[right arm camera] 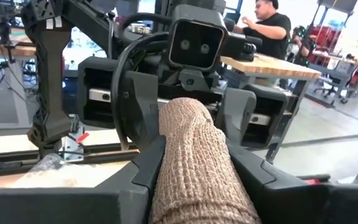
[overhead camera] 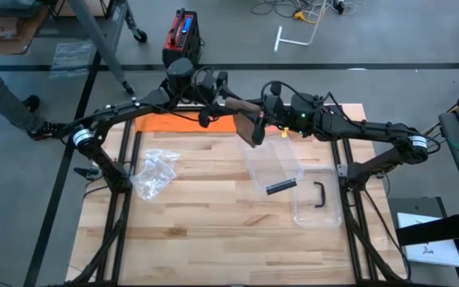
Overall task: Roll bandage
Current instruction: Roll the brown bandage
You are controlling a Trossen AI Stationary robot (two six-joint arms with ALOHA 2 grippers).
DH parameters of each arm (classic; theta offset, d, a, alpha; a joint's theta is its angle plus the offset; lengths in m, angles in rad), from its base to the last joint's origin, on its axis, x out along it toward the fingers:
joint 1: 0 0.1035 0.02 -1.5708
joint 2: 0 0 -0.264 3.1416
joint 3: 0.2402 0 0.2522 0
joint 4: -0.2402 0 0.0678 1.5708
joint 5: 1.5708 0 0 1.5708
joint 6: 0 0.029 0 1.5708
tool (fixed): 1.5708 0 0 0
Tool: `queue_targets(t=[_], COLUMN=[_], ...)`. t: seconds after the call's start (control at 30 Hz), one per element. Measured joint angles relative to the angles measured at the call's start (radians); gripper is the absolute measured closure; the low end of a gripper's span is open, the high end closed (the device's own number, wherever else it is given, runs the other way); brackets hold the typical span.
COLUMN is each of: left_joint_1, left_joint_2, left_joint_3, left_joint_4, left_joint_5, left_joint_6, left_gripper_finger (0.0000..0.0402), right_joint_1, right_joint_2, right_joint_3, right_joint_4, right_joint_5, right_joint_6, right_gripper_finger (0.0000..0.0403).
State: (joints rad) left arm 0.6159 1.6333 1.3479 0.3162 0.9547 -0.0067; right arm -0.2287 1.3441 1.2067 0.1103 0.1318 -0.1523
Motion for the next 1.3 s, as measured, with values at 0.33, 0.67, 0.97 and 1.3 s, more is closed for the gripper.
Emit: queue_targets(t=[0.33,0.67,0.97,1.3], left_joint_1=[-0.002,-0.002,-0.002,0.000], left_joint_2=[0.000,0.000,0.000,0.000], left_joint_3=[0.000,0.000,0.000,0.000], left_joint_4=[0.006,0.026,0.034,0.034], left_joint_5=[0.005,-0.008,-0.047,-0.045], left_joint_6=[-0.011,0.029,0.031,0.127], left_gripper_finger=[0.0269,0.0171,0.0189,0.0357], right_joint_1=[0.000,0.002,0.001,0.000], right_joint_2=[-0.001,-0.001,-0.001,-0.001], right_joint_3=[0.001,0.001,0.001,0.000], right_joint_4=[-0.006,-0.008,-0.009,-0.010], right_joint_5=[0.005,-0.001,0.019,0.029], right_joint_6=[0.004,0.024,0.022,0.112], right_gripper_finger=[0.0288,0.0291,0.0294,0.0266])
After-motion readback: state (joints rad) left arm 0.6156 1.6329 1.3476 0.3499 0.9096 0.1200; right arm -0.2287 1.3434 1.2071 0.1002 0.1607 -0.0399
